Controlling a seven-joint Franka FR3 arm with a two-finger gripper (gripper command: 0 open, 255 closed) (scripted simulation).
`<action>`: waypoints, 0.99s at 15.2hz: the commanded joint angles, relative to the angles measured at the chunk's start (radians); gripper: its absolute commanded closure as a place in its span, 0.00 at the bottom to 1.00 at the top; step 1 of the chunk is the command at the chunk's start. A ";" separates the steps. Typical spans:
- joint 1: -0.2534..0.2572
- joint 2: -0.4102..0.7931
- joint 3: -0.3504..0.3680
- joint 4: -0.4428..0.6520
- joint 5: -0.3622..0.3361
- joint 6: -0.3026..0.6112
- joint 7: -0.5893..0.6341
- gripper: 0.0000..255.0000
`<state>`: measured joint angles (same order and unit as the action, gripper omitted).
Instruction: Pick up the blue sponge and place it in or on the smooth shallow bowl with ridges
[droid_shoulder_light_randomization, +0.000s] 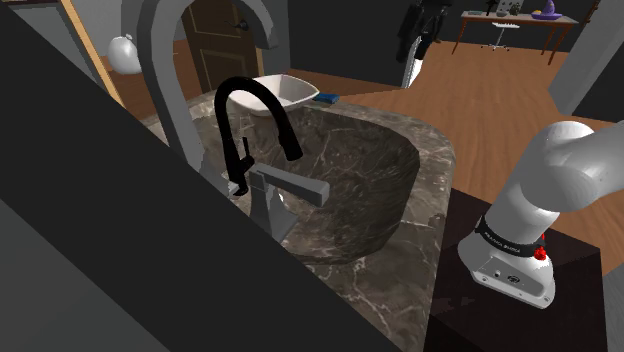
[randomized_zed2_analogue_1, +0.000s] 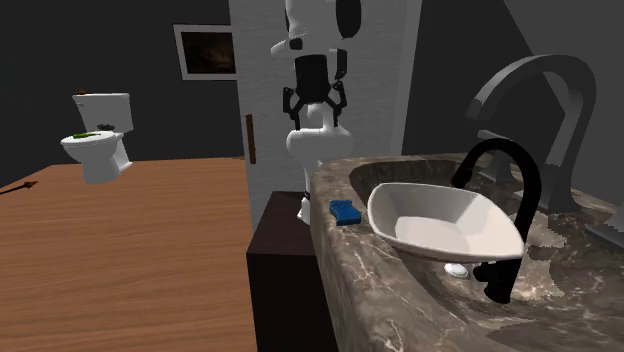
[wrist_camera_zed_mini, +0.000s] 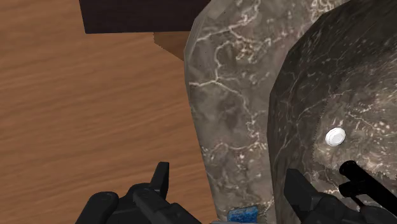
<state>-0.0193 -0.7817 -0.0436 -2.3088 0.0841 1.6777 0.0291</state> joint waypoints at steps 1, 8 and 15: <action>0.000 0.000 0.000 0.000 0.000 0.000 0.000 0.00; 0.051 0.280 0.013 0.127 -0.009 0.116 -0.088 0.00; 0.090 0.559 0.037 0.309 -0.023 0.177 -0.163 0.00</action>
<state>0.0658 -0.2616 -0.0096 -2.0191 0.0641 1.8410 -0.1209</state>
